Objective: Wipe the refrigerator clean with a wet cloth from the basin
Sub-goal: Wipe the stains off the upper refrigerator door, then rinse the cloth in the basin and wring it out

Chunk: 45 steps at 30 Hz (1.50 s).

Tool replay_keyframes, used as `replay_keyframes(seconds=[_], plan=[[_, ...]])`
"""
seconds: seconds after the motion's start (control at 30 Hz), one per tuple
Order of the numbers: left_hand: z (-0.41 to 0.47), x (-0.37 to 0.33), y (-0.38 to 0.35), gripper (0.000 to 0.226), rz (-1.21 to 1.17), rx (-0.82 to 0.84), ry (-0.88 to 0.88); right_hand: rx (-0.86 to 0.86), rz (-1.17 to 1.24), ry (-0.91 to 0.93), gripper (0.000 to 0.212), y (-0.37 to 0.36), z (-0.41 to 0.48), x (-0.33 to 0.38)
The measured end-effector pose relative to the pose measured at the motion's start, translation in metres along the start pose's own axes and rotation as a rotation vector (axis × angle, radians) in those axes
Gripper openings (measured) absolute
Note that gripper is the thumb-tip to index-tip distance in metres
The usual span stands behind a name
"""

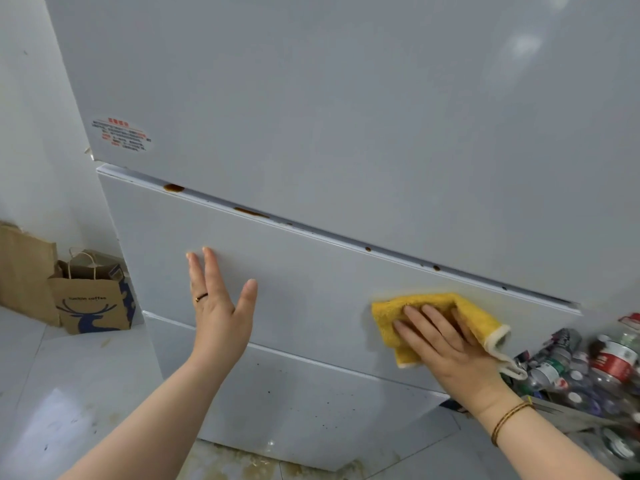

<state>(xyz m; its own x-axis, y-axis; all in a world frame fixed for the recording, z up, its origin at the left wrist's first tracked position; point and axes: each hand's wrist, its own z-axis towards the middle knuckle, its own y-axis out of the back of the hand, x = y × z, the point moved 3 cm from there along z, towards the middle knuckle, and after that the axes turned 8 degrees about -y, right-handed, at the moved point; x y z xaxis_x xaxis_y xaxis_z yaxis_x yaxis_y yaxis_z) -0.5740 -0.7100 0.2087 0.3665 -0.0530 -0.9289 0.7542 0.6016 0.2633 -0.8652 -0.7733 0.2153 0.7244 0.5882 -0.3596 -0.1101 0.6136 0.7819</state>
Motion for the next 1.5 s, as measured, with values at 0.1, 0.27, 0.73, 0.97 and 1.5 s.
replay_keyframes(seconds=[0.1, 0.27, 0.73, 0.97, 1.5], plan=[[-0.003, -0.004, 0.003, 0.066, 0.038, -0.007, 0.011, -0.215, 0.056, -0.079, 0.037, 0.012, -0.001, 0.013], [-0.037, -0.037, -0.003, 0.051, -0.002, 0.196, -0.187, -0.287, 0.827, -0.670, 0.024, 0.045, 0.015, 0.053], [-0.094, -0.041, 0.057, 0.014, -0.179, 0.270, 0.301, 0.695, 2.543, -0.971, 0.024, 0.073, 0.073, 0.153], [-0.124, -0.020, 0.155, 0.021, -0.259, -0.191, 0.365, 1.054, 2.456, -0.654, 0.041, 0.079, 0.102, 0.226], [-0.265, 0.090, 0.513, 0.038, -0.500, -0.848, 0.412, 1.218, 1.838, -0.045, 0.008, 0.175, 0.162, 0.627]])
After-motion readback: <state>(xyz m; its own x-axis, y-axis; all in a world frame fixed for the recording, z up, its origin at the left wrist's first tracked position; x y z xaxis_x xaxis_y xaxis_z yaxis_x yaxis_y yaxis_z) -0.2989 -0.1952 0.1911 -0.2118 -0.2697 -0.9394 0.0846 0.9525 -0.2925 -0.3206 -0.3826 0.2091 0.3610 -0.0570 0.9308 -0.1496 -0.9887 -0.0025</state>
